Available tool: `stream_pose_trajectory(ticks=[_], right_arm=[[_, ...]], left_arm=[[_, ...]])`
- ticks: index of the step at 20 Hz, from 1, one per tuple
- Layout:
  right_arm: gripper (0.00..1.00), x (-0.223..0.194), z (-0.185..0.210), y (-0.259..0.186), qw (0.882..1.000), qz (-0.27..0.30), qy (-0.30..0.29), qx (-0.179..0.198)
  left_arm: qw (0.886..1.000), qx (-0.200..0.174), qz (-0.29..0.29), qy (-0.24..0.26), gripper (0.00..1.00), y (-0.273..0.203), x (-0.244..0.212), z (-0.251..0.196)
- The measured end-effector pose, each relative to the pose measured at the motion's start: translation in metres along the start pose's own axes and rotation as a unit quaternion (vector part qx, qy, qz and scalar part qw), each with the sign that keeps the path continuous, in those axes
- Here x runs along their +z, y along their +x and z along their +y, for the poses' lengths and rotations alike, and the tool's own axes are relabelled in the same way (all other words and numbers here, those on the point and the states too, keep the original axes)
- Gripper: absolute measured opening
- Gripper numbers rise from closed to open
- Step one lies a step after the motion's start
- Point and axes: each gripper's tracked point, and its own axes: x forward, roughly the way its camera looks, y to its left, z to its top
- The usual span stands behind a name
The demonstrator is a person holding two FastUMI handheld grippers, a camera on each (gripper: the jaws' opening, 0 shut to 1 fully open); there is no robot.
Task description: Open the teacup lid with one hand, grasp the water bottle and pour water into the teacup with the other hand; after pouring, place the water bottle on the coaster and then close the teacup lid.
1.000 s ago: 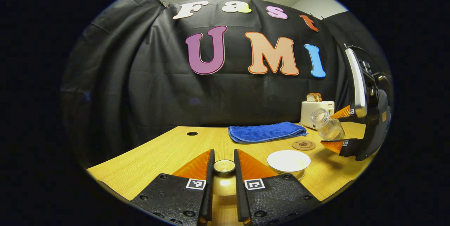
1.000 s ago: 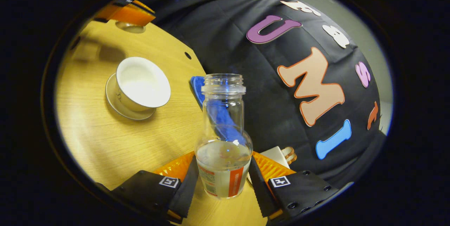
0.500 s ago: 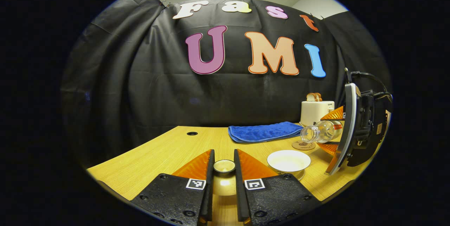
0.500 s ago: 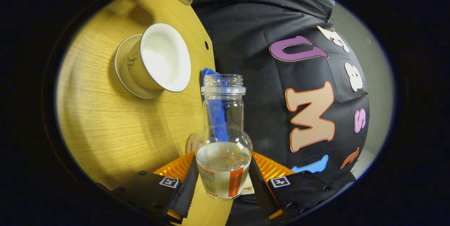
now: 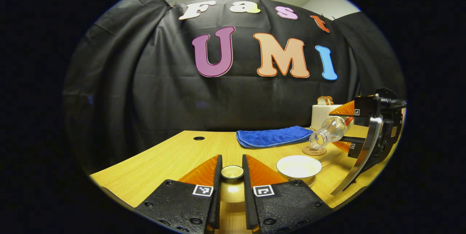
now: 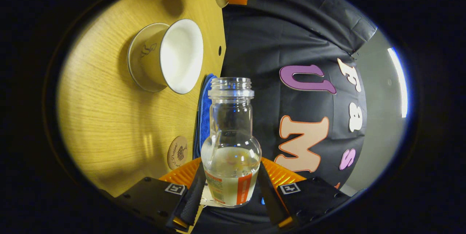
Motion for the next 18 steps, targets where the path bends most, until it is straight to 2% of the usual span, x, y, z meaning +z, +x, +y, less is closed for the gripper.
stream_pose_trajectory(ticks=[7,12,18], right_arm=[[0.77,0.003,-0.006,-0.001,0.999,-0.012,-0.033,-0.017],[0.78,0.004,-0.031,0.003,0.997,-0.021,-0.061,-0.046],[0.78,0.013,-0.041,0.0,0.991,-0.039,-0.101,-0.075]], left_arm=[[1.0,0.0,0.0,0.0,0.25,0.0,0.0,0.0],[1.0,0.0,0.0,0.0,0.25,0.0,0.001,0.0],[1.0,-0.001,0.0,-0.001,0.25,0.0,0.0,0.001]])
